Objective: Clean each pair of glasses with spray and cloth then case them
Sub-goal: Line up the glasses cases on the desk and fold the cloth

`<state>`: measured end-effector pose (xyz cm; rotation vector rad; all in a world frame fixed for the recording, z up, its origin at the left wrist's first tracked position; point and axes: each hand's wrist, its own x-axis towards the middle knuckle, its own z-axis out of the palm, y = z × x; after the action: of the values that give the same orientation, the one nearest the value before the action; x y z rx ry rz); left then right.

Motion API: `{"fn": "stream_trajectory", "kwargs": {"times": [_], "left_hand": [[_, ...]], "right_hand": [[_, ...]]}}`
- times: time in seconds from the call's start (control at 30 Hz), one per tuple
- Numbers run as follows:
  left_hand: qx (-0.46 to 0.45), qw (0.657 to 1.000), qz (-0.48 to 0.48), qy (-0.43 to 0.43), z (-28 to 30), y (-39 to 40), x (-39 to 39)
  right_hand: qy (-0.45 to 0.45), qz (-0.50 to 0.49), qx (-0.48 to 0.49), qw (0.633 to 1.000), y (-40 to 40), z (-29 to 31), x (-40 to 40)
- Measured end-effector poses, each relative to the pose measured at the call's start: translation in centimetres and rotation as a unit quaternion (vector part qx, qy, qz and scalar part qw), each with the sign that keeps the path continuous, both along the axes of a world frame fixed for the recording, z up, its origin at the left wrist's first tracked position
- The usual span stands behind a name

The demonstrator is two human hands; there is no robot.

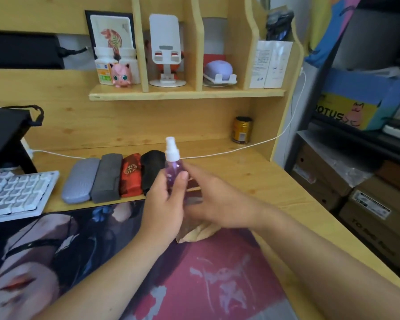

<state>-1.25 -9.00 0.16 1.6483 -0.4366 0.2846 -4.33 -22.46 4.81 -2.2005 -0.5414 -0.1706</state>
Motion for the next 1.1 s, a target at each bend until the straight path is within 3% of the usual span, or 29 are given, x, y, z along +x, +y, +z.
{"fn": "stream_trajectory", "kwargs": {"times": [0.03, 0.07, 0.1, 0.17, 0.2, 0.23, 0.3, 0.37, 0.47, 0.5, 0.57, 0.6, 0.67, 0.73, 0.83, 1.1], "left_hand": [[-0.023, 1.0, 0.0, 0.007, 0.0, 0.3, 0.2], [-0.032, 0.999, 0.0, 0.004, -0.1, 0.5, 0.4], [-0.035, 0.999, 0.0, 0.001, -0.1, 0.7, 0.5], [-0.033, 0.999, -0.011, 0.003, -0.2, 0.6, 0.5], [-0.028, 0.999, -0.02, 0.005, -0.3, 0.5, 0.5], [-0.022, 0.999, -0.026, 0.007, -0.3, 0.4, 0.5], [-0.014, 0.999, -0.031, 0.01, -0.5, 0.4, 0.6], [-0.017, 0.999, -0.03, 0.025, -0.7, 0.6, 0.9], [-0.015, 0.999, -0.015, 0.036, -0.7, 0.8, 1.1], [-0.012, 0.999, -0.01, 0.034, -0.6, 0.8, 1.1], [-0.006, 1.0, -0.01, 0.029, -0.4, 0.8, 1.0], [-0.003, 0.999, -0.014, 0.031, -0.4, 0.9, 0.9], [0.005, 0.999, -0.023, 0.035, -0.4, 1.0, 0.8], [0.01, 0.999, -0.025, 0.034, -0.3, 1.0, 0.7], [0.005, 0.999, -0.021, 0.035, -0.2, 1.1, 0.8], [-0.016, 0.999, 0.006, 0.029, 0.1, 1.4, 0.5]], "right_hand": [[0.019, 0.004, -0.009, 1.0, -1.3, 0.1, 0.9], [-0.001, -0.056, -0.015, 0.998, -2.8, 0.1, 2.0], [-0.049, -0.177, -0.034, 0.982, -4.9, -0.1, 3.5], [-0.114, -0.423, -0.142, 0.888, -8.7, -1.3, 6.5], [-0.088, -0.479, -0.182, 0.854, -10.2, -2.2, 7.7], [-0.038, -0.495, -0.2, 0.845, -11.2, -3.1, 8.7], [0.018, -0.49, -0.227, 0.842, -12.4, -5.0, 10.1], [0.011, -0.488, -0.237, 0.84, -12.6, -5.8, 10.4], [0.006, -0.452, -0.176, 0.875, -11.5, -4.5, 9.6], [0.008, -0.421, -0.108, 0.901, -10.8, -3.5, 9.0], [0.033, -0.289, 0.141, 0.946, -8.3, -1.0, 7.0], [0.033, -0.211, 0.257, 0.943, -6.9, 0.4, 5.9], [0.019, -0.111, 0.364, 0.924, -4.7, 2.1, 4.2], [-0.006, -0.082, 0.348, 0.934, -3.2, 2.7, 3.4], [-0.053, -0.117, 0.264, 0.956, -2.2, 2.5, 3.3], [-0.024, -0.102, 0.284, 0.953, 0.4, 1.2, 3.7]]}}
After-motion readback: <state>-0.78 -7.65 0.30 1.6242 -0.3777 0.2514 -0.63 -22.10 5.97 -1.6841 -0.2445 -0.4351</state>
